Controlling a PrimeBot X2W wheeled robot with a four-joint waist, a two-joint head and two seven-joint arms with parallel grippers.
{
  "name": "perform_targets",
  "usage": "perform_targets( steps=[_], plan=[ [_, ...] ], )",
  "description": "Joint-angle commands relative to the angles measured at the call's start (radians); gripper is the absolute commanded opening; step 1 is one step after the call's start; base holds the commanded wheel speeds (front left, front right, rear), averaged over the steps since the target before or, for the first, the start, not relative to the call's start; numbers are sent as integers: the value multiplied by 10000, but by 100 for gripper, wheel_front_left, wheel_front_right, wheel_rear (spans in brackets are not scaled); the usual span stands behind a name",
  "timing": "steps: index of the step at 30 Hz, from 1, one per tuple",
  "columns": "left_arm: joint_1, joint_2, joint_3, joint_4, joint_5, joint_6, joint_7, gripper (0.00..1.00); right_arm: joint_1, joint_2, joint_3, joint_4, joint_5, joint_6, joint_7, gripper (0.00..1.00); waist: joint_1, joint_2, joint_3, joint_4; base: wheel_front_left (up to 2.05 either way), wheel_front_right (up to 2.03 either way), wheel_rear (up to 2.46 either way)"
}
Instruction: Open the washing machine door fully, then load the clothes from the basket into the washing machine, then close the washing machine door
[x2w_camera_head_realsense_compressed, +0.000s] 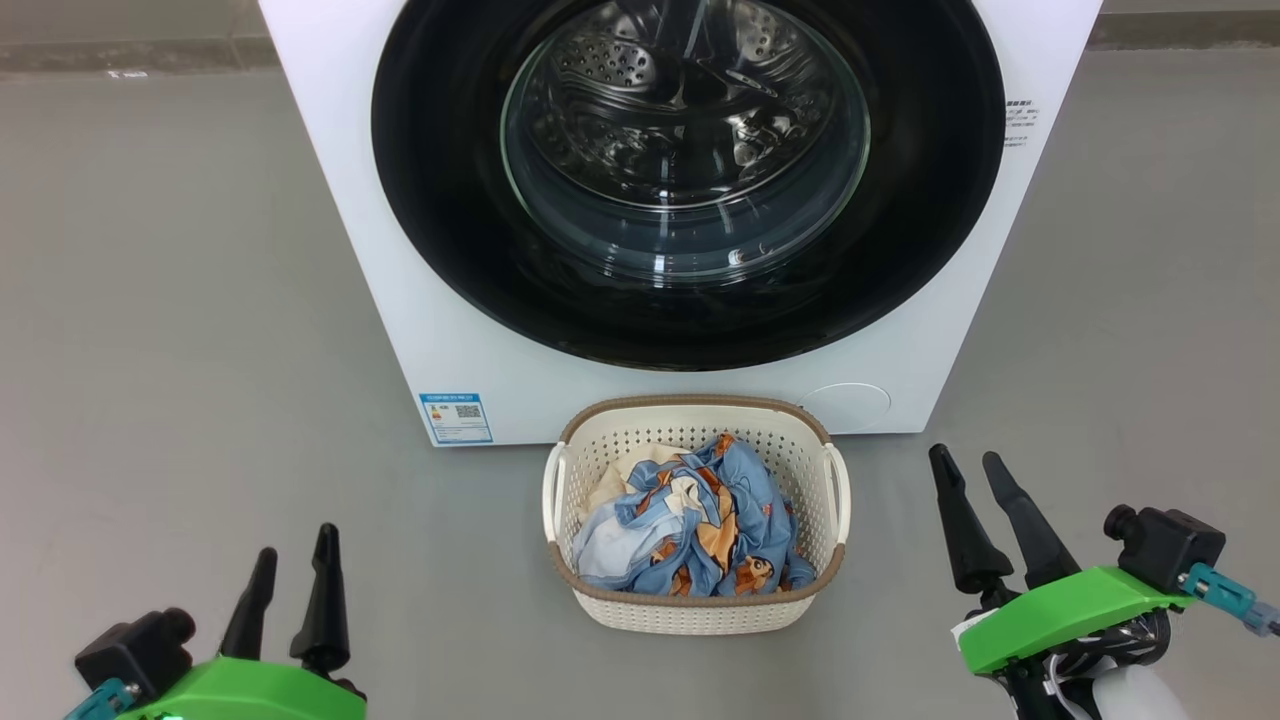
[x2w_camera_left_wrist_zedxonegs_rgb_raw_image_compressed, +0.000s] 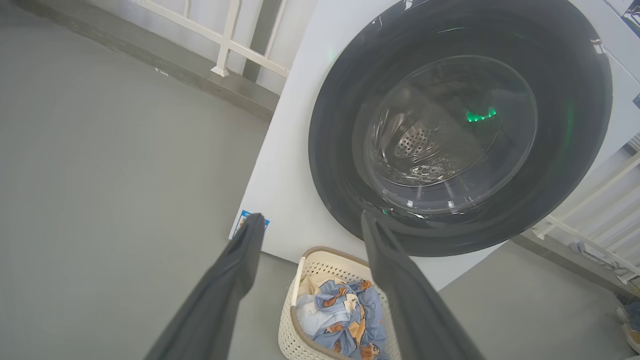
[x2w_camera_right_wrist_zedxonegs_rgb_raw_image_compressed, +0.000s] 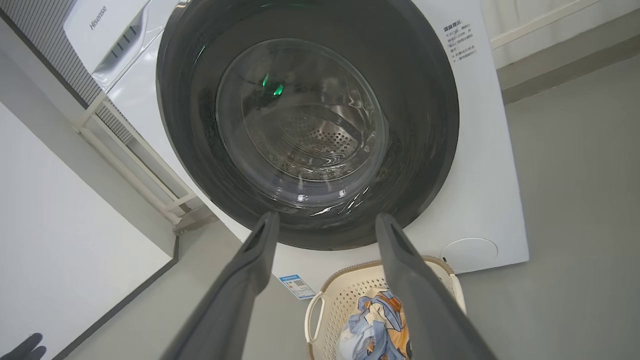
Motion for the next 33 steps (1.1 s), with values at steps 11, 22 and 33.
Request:
perform_targets(
  steps=[11, 22, 33],
  plan=[
    [-575, 82, 257, -168, 1199, -79, -457, 100, -625, 96, 148, 2, -2029, 12, -438, 100, -1, -1, -25, 11, 0, 0, 0],
    [-563, 82, 397, -12, 2576, -88, -784, 100, -769, 173, 299, 126, -3454, 14, -744, 100, -1, -1, -52, 13, 0, 0, 0],
    [-662, 81, 333, 71, 3703, -97, -1111, 100, -845, 192, 149, 400, -4911, 15, -1049, 100, -1, -1, -55, 18, 0, 0, 0]
  ],
)
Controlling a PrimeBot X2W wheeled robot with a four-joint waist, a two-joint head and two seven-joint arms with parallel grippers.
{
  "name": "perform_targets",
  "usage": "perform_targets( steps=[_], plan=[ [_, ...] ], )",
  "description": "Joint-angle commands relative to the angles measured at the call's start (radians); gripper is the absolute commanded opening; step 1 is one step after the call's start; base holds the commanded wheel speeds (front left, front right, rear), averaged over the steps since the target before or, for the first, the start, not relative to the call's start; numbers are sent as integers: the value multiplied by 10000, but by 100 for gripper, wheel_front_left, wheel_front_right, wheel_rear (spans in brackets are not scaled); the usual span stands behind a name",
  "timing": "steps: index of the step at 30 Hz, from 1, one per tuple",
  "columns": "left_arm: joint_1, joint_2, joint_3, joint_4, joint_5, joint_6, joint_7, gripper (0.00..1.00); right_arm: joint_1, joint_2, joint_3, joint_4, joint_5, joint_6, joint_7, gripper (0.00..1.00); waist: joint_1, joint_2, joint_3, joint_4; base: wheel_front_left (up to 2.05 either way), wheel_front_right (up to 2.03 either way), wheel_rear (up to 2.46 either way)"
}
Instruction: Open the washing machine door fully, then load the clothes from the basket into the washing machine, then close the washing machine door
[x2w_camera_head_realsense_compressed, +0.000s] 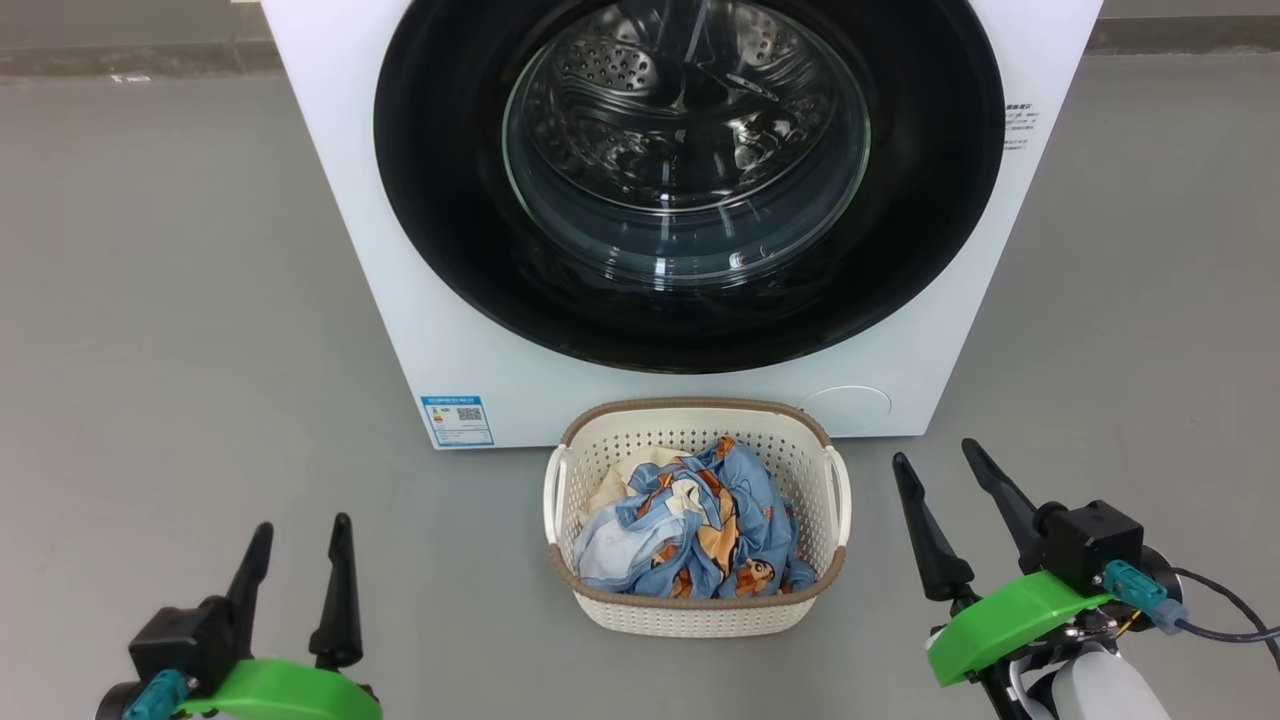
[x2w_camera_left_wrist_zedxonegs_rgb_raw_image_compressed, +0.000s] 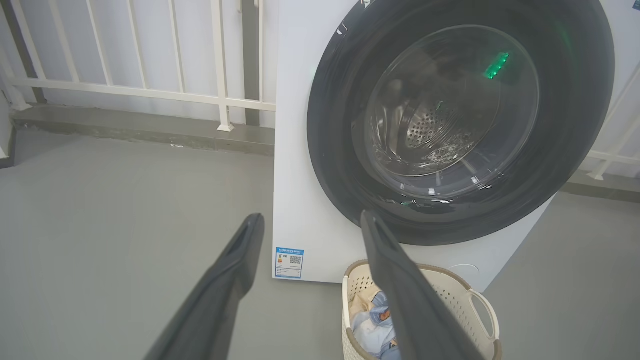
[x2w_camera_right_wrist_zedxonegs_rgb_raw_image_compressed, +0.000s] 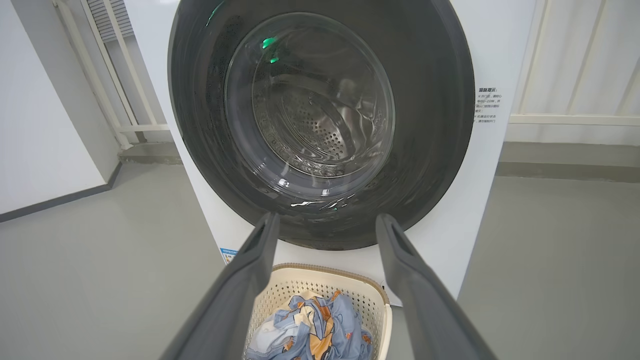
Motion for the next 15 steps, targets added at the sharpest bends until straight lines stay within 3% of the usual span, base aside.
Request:
perform_targets(
  steps=[1, 15],
  plan=[
    [-488, 152, 253, -212, 362, -39, -177, 100, -467, 31, 174, -136, -418, 15, -180, 100, 0, -1, 6, 9, 0, 0, 0],
    [-537, 165, 304, -244, 683, -42, -281, 100, -561, 92, 13, -112, -868, 16, -277, 100, 0, -1, 49, 3, 0, 0, 0]
  ],
)
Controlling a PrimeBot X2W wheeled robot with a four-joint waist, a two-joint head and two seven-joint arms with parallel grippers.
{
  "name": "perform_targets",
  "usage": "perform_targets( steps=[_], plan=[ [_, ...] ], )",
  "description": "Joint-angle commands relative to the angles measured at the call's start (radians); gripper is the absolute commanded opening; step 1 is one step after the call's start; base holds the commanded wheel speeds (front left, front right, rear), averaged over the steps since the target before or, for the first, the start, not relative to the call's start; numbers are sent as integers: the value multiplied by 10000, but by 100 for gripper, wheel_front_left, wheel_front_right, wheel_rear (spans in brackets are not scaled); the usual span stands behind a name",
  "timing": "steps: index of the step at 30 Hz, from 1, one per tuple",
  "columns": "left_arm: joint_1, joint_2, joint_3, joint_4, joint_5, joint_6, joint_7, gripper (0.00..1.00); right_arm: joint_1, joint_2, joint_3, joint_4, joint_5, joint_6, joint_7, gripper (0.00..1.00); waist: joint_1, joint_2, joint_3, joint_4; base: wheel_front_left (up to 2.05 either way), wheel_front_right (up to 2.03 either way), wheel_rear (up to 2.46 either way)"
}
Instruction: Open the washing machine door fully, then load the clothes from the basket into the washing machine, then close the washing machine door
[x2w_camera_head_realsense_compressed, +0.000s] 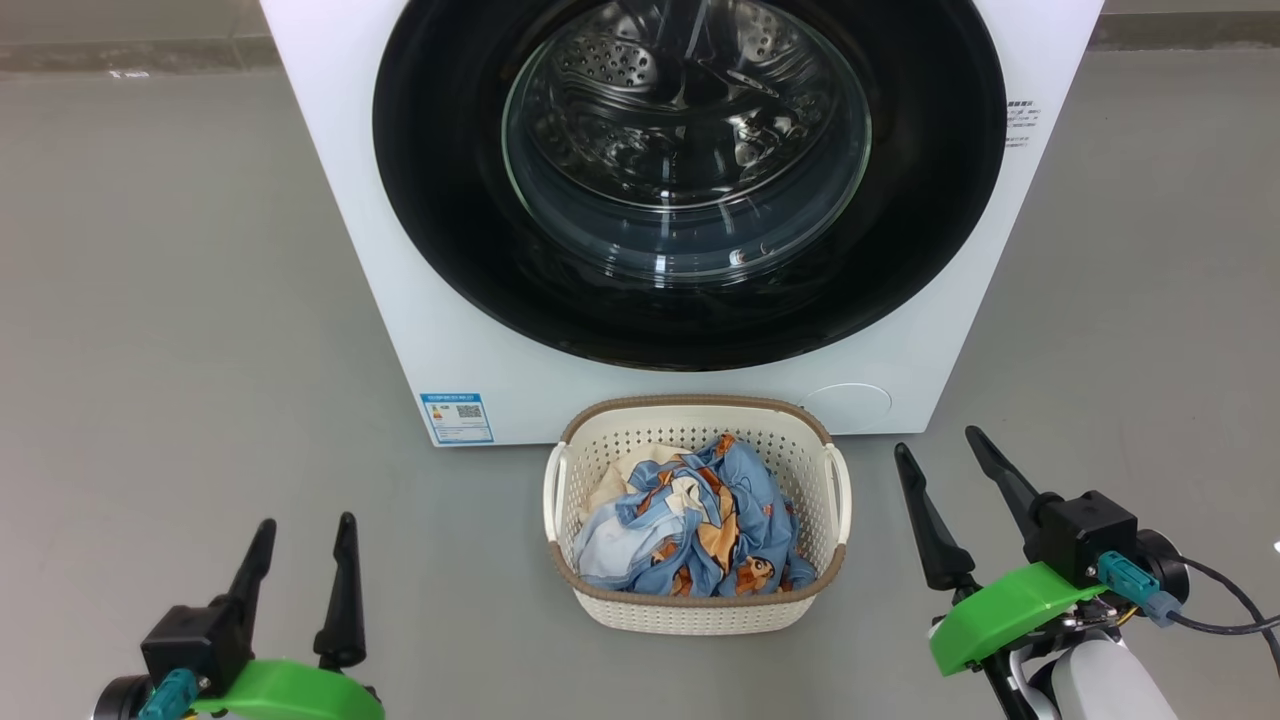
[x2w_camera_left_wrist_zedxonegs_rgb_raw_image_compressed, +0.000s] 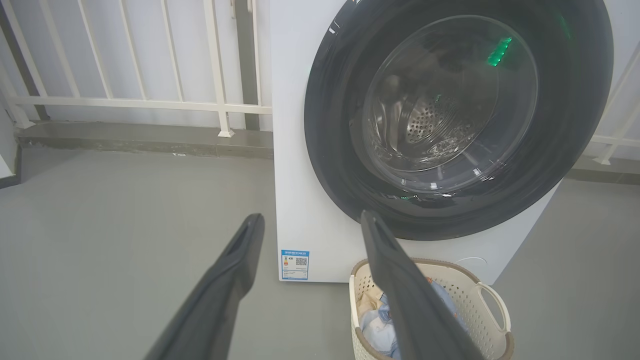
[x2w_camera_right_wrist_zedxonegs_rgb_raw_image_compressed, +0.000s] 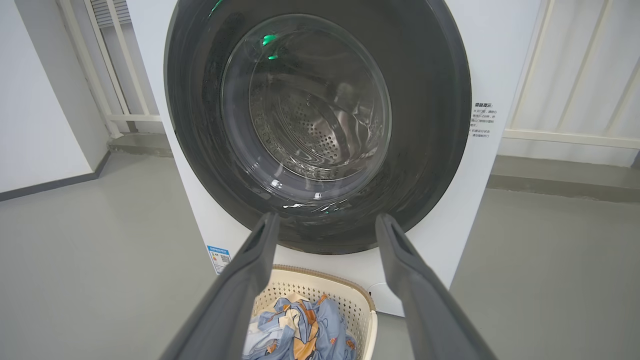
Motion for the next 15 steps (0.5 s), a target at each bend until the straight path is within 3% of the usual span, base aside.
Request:
perform_targets(
  steps=[1, 15],
  plan=[
    [-512, 163, 337, -235, 15, -24, -136, 100, -348, 54, 229, -286, 1, 16, -122, 100, 0, -1, -2, 2, 0, 0, 0],
    [-547, 200, 366, -223, -3, -25, -136, 100, -357, 80, 284, -276, 49, 16, -122, 100, 0, -1, 6, 12, 0, 0, 0]
  ],
)
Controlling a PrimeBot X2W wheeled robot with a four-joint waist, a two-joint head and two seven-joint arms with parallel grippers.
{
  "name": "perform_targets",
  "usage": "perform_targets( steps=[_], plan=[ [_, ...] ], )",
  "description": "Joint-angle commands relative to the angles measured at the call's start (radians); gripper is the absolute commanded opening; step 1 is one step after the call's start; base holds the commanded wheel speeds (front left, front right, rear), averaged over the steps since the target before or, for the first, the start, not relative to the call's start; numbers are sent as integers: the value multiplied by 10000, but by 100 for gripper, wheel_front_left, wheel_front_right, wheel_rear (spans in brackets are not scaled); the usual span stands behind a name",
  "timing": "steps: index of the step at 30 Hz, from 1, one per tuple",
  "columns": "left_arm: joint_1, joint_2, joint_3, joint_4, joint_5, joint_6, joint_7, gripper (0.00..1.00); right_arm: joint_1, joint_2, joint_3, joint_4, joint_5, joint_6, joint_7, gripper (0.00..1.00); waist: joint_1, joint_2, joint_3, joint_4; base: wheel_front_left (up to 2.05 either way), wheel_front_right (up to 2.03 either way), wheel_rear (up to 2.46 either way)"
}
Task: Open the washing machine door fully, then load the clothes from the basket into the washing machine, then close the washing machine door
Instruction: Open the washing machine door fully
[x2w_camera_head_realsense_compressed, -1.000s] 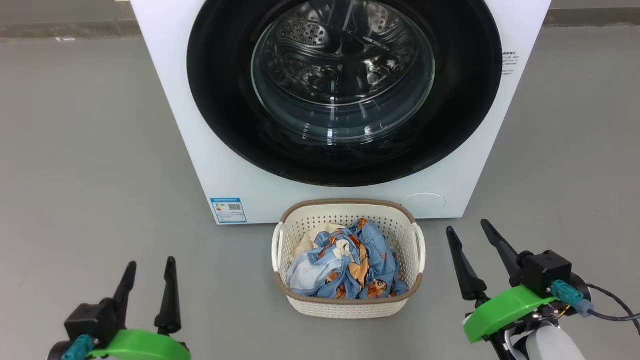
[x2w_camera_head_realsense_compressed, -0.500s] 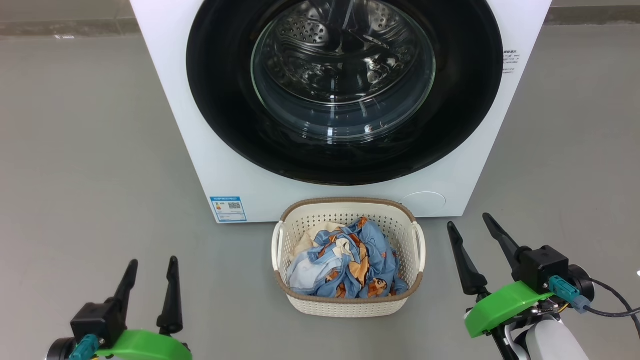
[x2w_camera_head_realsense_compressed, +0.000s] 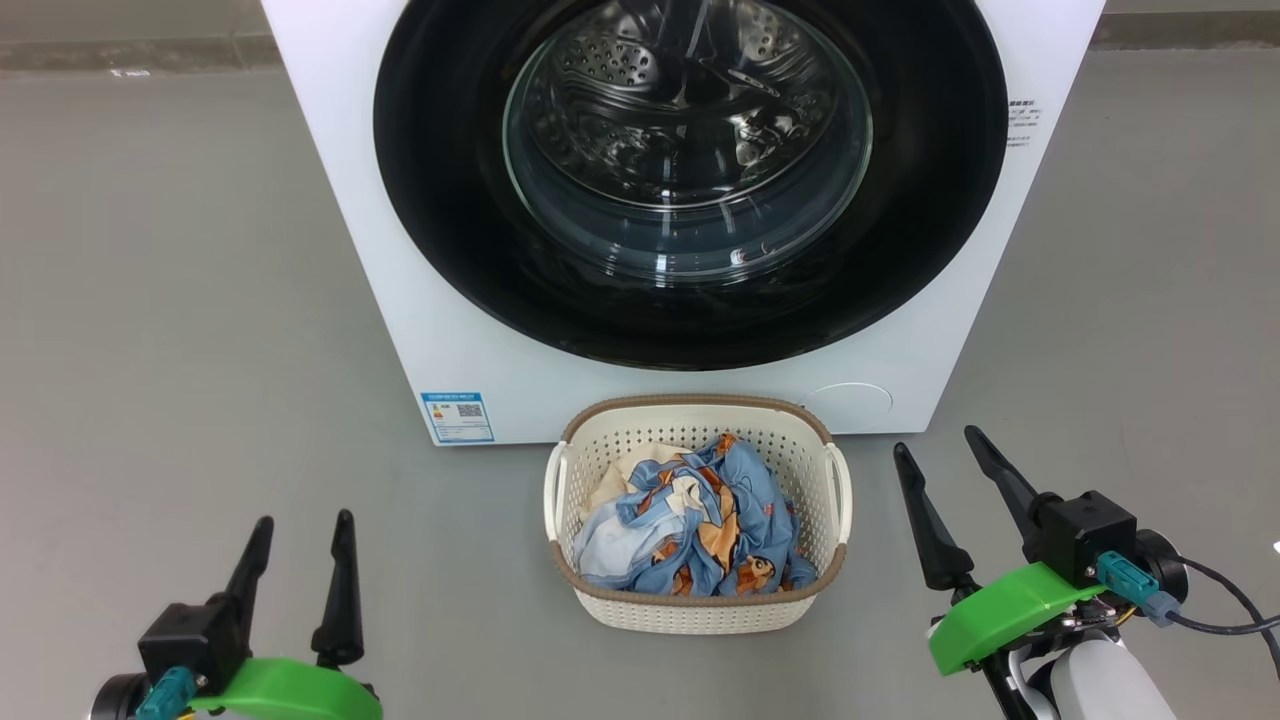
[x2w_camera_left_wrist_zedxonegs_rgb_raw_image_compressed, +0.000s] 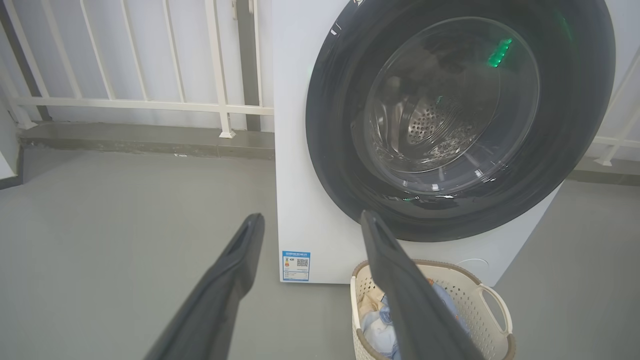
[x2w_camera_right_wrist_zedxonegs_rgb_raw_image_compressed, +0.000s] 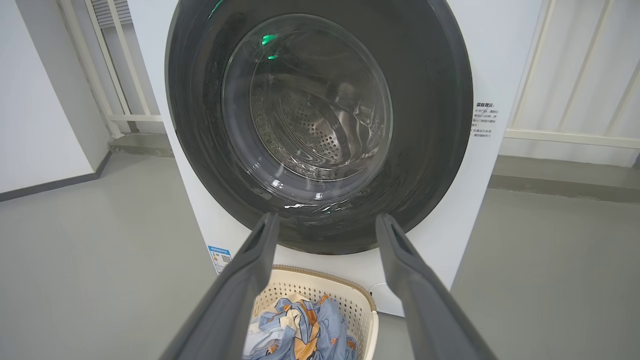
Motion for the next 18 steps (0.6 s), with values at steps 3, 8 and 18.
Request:
perform_targets(
  steps=[3, 8, 18],
  plan=[
    [-529, 194, 386, -225, 46, -23, -136, 100, -372, 68, 276, -244, 59, 16, -122, 100, 0, 0, 13, -2, 0, 0, 0],
    [-532, 202, 430, -288, 156, -23, -136, 100, -390, 70, 295, -204, 115, 16, -122, 100, 0, 0, 11, -8, 8, 8, -16],
    [-511, 161, 533, -249, 217, -23, -136, 100, -368, 70, 274, -232, 109, 16, -122, 100, 0, 0, 19, -13, 68, 68, -136]
  ],
)
